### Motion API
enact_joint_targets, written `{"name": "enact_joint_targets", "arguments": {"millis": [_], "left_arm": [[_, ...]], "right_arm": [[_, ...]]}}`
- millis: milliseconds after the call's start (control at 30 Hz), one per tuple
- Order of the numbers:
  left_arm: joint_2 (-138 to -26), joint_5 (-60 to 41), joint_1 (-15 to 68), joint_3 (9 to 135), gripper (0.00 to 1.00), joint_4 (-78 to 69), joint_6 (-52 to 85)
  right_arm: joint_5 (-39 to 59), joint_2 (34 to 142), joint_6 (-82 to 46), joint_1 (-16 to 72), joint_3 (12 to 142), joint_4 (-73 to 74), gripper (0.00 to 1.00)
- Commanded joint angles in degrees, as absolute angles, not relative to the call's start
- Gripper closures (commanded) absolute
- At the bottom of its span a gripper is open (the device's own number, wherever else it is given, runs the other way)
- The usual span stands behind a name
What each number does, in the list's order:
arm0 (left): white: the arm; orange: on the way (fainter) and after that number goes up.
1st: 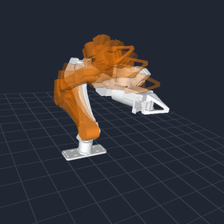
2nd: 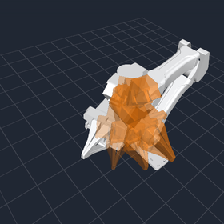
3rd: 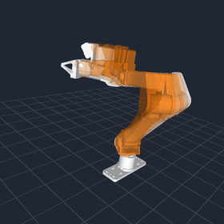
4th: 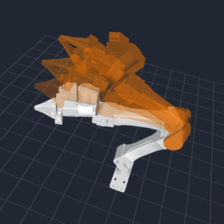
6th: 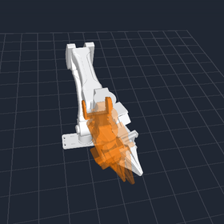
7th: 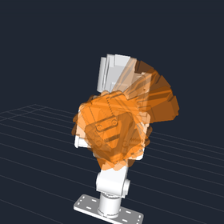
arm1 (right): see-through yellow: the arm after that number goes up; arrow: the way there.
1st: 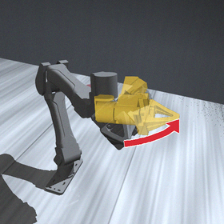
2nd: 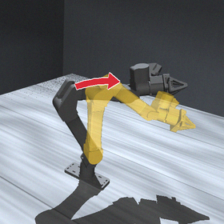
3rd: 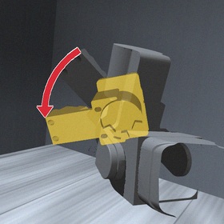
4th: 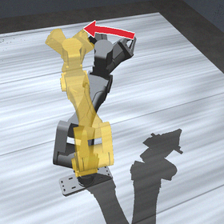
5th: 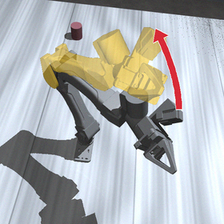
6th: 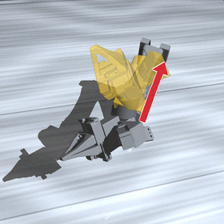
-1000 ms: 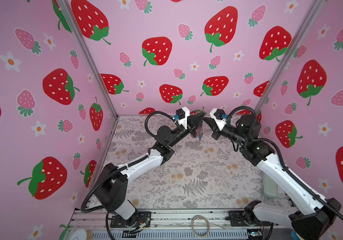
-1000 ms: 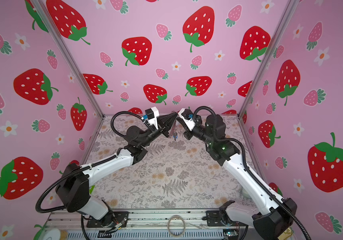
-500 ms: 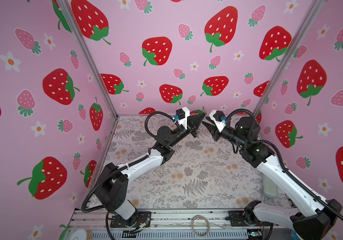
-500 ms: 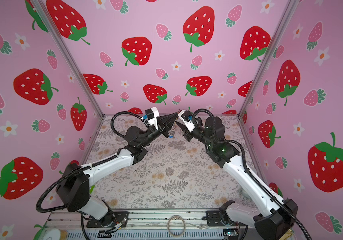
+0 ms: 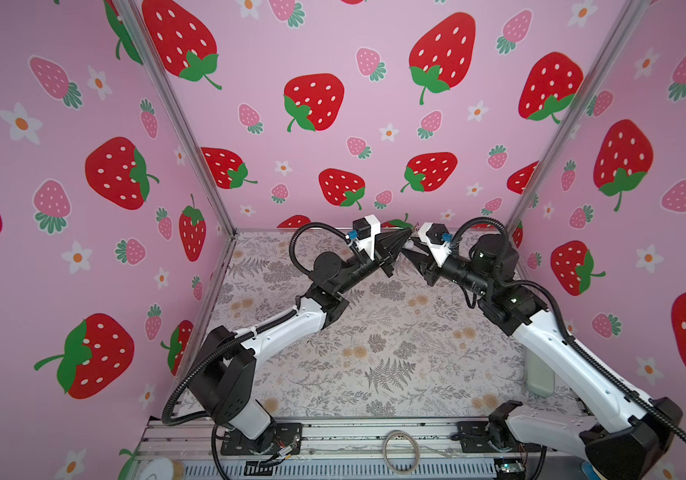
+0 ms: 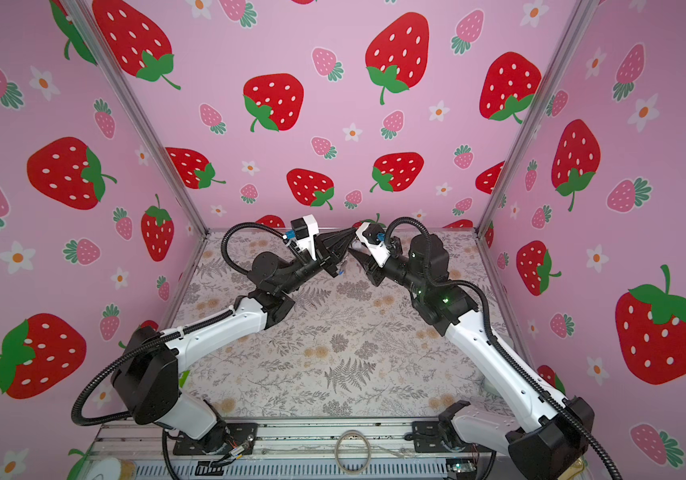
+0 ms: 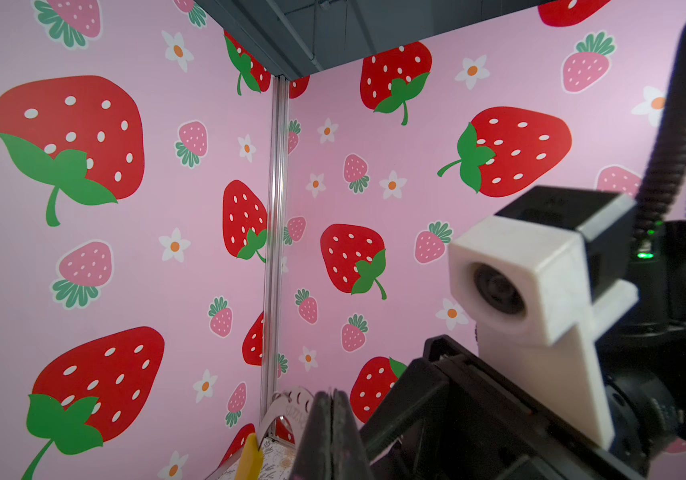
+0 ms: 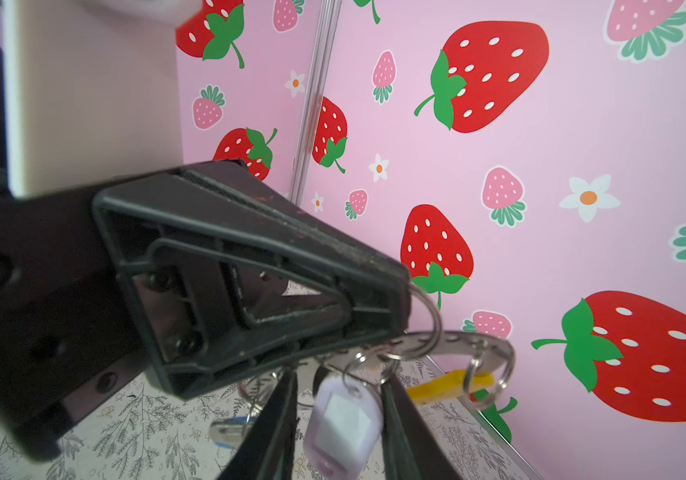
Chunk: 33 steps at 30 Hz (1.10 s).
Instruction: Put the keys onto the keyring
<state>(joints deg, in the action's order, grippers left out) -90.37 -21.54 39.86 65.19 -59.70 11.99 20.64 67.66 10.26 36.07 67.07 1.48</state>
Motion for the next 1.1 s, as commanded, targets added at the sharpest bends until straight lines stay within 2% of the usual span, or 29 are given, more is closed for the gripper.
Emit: {"name": "enact_joint_targets", "arguments": {"millis": [0,433,667,900,967,1067], "left_arm": [[-88.08,-22.25,39.44,67.68,1.00,-62.36,11.87],[-87.27,-22.81,37.73,67.29,1.00,-60.84,10.62],[-86.76,-23.26,36.78,65.75,1.00,-60.93,10.64],[-84.25,-23.03,33.82,59.52,1.00,-61.41,11.07],[-83.47,-23.11,32.92,56.75,0.95,-61.93,11.14],[-82.40,-22.59,31.11,52.08,0.78,-62.77,12.90]], "right_arm": [[22.59,67.94,8.66,35.62,66.20,2.26,0.72],[27.12,67.29,7.82,34.54,65.38,2.02,0.93],[28.83,68.60,7.82,34.19,67.65,-0.30,0.97],[30.15,71.84,8.99,34.10,72.89,-9.68,1.00],[30.91,73.63,9.00,34.10,74.56,-12.44,1.00],[32.66,76.23,8.23,34.14,76.69,-15.83,1.00]]}}
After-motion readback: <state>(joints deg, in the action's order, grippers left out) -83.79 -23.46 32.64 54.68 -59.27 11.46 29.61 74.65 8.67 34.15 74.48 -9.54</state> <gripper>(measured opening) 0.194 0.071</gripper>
